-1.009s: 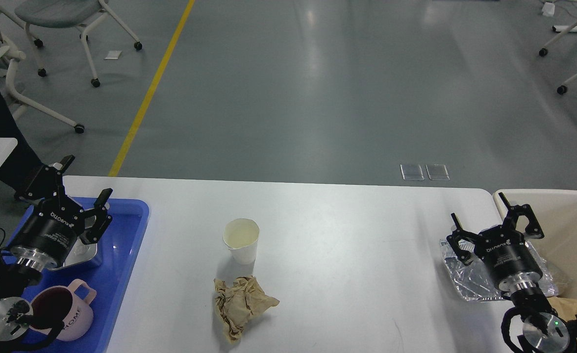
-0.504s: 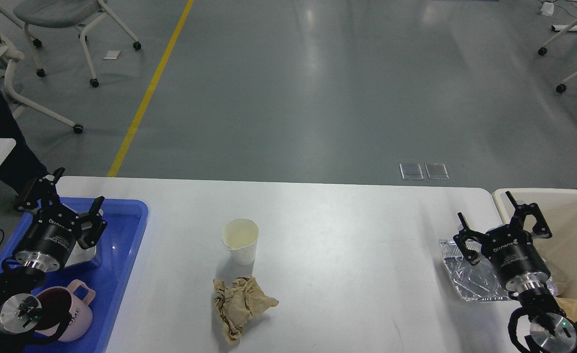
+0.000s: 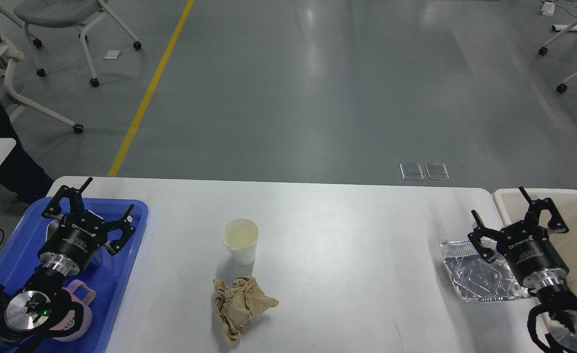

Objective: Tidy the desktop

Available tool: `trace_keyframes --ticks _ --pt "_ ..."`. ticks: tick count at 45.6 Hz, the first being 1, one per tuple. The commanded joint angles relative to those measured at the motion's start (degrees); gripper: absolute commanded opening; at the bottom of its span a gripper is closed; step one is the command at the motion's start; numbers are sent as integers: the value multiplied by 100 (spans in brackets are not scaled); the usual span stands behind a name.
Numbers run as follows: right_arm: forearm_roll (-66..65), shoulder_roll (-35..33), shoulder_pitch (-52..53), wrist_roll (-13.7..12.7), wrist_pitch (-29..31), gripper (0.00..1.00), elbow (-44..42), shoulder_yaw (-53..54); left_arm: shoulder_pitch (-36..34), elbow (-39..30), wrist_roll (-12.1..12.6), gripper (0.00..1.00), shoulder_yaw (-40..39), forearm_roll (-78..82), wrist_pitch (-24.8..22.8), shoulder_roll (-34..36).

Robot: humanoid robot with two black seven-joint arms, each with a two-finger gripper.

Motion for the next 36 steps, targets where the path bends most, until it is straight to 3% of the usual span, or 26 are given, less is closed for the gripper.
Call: trace_keyframes --ticks 1,9,14,24,36 --pt "-935 -639 -242 24 25 100 393 -131 -29 -1 18 96 -29 -73 53 27" --pt "-2711 -1535 -708 50 68 100 1132 -131 15 -1 27 96 -3 -73 71 36" --pt "-3160 -2282 -779 77 525 100 1079 -166 41 -1 27 96 -11 -73 71 18" --pt "-3671 -3302 -779 6 798 100 903 -377 41 -1 27 96 -20 -55 62 27" --pt "-3671 -3540 -638 76 833 100 745 -325 -20 60 18 96 -38 -64 -17 53"
